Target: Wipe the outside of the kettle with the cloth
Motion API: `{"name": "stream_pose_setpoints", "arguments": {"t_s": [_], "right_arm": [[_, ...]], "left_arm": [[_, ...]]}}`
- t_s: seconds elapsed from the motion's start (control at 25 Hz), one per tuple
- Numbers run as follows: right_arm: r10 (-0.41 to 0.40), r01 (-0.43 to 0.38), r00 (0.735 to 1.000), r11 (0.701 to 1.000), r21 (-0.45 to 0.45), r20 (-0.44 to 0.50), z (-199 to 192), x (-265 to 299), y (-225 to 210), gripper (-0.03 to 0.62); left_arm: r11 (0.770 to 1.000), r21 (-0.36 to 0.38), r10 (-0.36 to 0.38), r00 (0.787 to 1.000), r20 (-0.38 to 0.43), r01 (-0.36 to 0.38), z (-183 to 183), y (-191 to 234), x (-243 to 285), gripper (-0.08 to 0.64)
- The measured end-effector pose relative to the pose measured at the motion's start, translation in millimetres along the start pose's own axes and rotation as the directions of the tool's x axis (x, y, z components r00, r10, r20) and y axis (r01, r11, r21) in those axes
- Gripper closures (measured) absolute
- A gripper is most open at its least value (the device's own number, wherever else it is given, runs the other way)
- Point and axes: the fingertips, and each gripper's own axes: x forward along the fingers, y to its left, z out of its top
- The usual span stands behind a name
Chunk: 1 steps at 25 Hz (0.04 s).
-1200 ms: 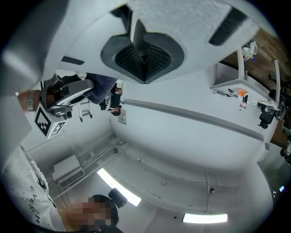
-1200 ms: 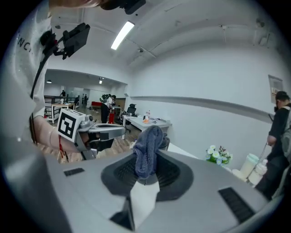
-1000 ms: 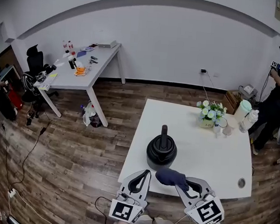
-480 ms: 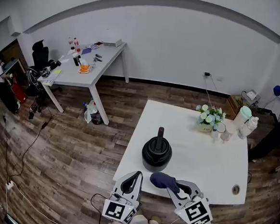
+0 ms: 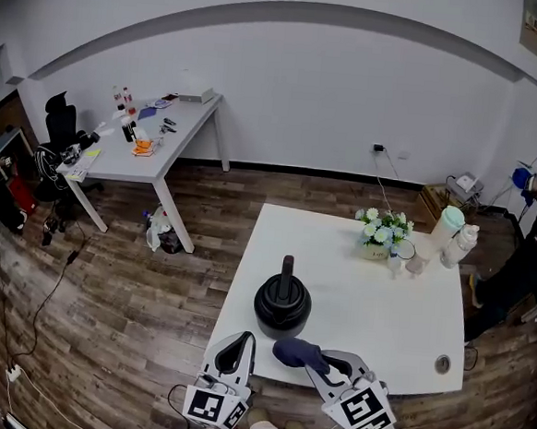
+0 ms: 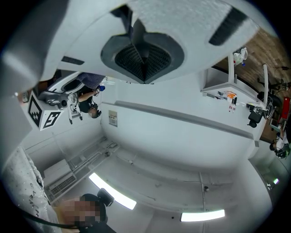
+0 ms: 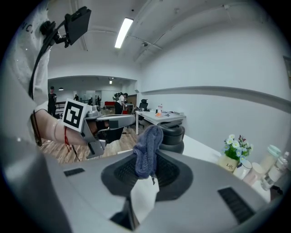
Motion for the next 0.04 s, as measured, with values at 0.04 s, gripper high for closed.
{"name": "stream_pose_setpoints", "arguments": {"t_s": [0.04], "right_arm": [[0.000,0.000,1.000,1.000,0.001,0.000,-0.3,0.3,-0.3,0.529]], "left_arm": [[1.000,-0.002,0.000,1.000,0.000,0.000,0.0,0.3,0.9,0.554]]}}
